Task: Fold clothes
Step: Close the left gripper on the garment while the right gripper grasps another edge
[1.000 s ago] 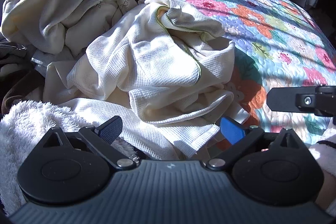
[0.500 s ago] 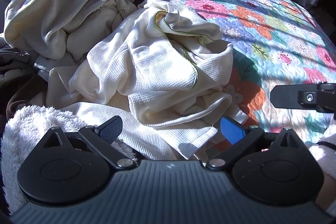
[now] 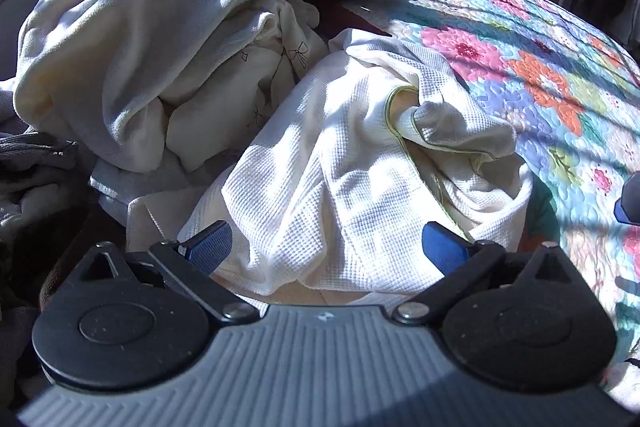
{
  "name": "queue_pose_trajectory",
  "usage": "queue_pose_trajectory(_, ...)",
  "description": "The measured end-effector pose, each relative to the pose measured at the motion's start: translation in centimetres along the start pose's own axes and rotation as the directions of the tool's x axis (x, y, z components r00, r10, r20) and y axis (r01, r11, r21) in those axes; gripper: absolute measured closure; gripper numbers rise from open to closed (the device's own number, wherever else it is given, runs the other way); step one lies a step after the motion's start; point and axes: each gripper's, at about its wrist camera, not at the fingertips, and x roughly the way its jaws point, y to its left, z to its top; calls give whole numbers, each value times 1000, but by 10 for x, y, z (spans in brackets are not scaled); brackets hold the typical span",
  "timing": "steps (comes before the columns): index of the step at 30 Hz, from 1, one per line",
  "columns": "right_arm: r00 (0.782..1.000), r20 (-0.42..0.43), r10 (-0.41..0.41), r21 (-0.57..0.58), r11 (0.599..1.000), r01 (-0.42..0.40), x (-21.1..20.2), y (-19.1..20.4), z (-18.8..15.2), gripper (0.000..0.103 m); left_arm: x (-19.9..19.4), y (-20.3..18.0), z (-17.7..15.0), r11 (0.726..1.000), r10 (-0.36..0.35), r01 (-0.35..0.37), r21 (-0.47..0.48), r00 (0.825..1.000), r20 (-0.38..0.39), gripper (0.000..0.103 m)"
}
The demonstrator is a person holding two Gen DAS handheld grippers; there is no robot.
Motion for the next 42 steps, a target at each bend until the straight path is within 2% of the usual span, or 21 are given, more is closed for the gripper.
queue_pose_trajectory(3,1000,-10,14,17,1000,-14,8,-6,7,1,4,9,13,1000,18,-18,20,1000,7,0)
queue_pose_trajectory(7,999,-36,35,19,999,-34,21,-30,16,2,19,23,23,984,140,-141,109,990,11,0)
queue_pose_trajectory(9,998,-49,25,66,998,-22,25,-53,17,2,27,29,24,980,136,-135,145,991,0,0)
queue_pose_trajectory(10,999,-49,23,89,996,-18,27,-63,17,2,32,32,25,983,110,-108,149,994,-8,0)
queue_pose_trajectory(11,999,-46,25,111,994,-20,29,-70,17,2,37,36,26,989,69,-65,133,997,-24,0)
queue_pose_trajectory(12,999,-47,28,129,991,-21,33,-76,19,2,42,38,28,992,58,-54,113,997,-40,0)
queue_pose_trajectory(16,998,-48,33,119,992,-27,59,-83,32,2,69,42,31,998,62,-61,13,993,-97,0)
queue_pose_trajectory(19,999,-35,38,123,992,-34,81,-86,48,2,90,47,28,997,26,-37,-74,988,-150,0)
queue_pose_trajectory(23,999,-49,3,128,992,3,112,-90,70,2,99,49,20,988,1,-23,-154,990,-142,0)
queue_pose_trajectory(25,994,-84,-65,71,995,71,132,-87,77,8,99,43,16,993,6,-21,-118,992,-126,0)
queue_pose_trajectory(27,991,-116,-72,46,996,77,147,-88,76,23,99,36,12,997,10,-19,-79,994,-111,9)
queue_pose_trajectory(28,989,-134,-58,47,997,65,153,-89,74,31,98,33,11,998,-3,-3,-59,995,-104,24)
queue_pose_trajectory(29,988,-155,-19,68,997,30,157,-90,70,50,97,30,10,999,-12,8,-43,995,-95,37)
queue_pose_trajectory(30,985,-168,23,91,996,-8,158,-92,65,64,96,27,9,999,-20,17,-29,996,-86,40)
queue_pose_trajectory(32,982,-172,83,113,992,-64,154,-90,54,74,94,23,8,1000,-27,26,-8,997,-70,45)
queue_pose_trajectory(38,969,-215,119,66,992,-107,139,-79,24,77,86,16,6,998,-46,47,34,999,-21,59)
queue_pose_trajectory(42,950,-289,113,45,993,-105,129,-74,12,80,81,7,6,994,-53,53,96,999,-2,61)
